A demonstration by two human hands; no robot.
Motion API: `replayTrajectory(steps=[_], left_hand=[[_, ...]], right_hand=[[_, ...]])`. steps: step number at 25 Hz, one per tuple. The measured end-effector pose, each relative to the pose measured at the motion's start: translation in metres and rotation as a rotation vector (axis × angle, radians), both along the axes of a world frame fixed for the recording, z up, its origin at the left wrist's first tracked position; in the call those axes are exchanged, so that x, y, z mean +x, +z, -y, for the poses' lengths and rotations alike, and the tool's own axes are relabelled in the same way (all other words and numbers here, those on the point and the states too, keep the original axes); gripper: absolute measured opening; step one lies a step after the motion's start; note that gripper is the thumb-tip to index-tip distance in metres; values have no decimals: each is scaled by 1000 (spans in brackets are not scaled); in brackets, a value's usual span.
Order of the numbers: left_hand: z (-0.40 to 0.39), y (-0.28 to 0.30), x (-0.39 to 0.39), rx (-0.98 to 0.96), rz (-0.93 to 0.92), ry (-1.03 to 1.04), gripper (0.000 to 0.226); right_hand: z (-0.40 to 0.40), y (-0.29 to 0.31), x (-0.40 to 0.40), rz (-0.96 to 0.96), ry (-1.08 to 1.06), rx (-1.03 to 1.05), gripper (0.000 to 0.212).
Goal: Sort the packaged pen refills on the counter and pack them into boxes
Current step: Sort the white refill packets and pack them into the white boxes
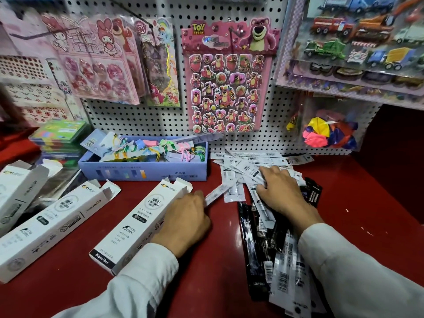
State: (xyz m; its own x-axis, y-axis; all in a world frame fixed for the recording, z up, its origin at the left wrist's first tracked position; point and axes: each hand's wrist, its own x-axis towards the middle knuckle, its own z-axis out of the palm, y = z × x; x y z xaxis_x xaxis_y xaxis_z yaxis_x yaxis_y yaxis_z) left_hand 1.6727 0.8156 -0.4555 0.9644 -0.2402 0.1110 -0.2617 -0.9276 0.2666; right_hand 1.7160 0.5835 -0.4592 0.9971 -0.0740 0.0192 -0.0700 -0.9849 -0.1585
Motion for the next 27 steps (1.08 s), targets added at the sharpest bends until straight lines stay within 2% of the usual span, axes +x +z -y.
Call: replayTrajectory(steps=[3, 5, 6, 8, 10, 11, 12, 15, 16, 18, 20, 22, 23, 24, 26, 27], left_hand=[[-5, -1, 4, -194, -76, 28, 6], [-5, 4, 6, -364, -132, 67, 10], [-4, 7, 6, -488, -171, 82, 13], [3, 16, 3, -781, -261, 109, 15], [7, 26, 0, -977, -243, 117, 12], [7, 31, -1, -995, -151, 104, 11], [5, 38, -3, -960, -10, 103, 14], [-12, 59, -7, -684, 439, 46, 49], [-18, 65, -8, -575, 476, -29, 59], [-27, 72, -9, -399, 370, -166, 65], [-32, 68, -9, -238, 256, -202, 52], [-35, 61, -9, -130, 227, -72, 27], [-36, 57, -8, -167, 201, 9, 15], [-35, 54, -6, -288, 142, 72, 9], [-30, 53, -2, -700, -82, 102, 8], [-26, 55, -2, -898, -208, 82, 16]], right_hand=[[-2, 6, 0, 88, -30, -169, 31], [-4, 12, -2, 207, -11, -99, 14], [-4, 18, -3, 270, 15, 41, 8], [-3, 30, -5, 311, 73, 554, 15], [-4, 45, -15, 157, 124, 1159, 16], [-4, 49, -21, 36, 153, 1328, 19], [-3, 51, -28, -90, 182, 1398, 23], [-11, 53, -45, -434, 253, 1382, 31], [-15, 54, -49, -521, 284, 1376, 31], [-22, 57, -55, -668, 379, 1363, 31], [-24, 61, -58, -754, 467, 1399, 31], [-23, 65, -56, -679, 420, 1500, 31], [-22, 66, -54, -574, 340, 1570, 30], [-20, 67, -51, -451, 249, 1639, 30], [-17, 67, -47, -272, 122, 1714, 33], [-20, 66, -47, -251, 98, 1718, 35]])
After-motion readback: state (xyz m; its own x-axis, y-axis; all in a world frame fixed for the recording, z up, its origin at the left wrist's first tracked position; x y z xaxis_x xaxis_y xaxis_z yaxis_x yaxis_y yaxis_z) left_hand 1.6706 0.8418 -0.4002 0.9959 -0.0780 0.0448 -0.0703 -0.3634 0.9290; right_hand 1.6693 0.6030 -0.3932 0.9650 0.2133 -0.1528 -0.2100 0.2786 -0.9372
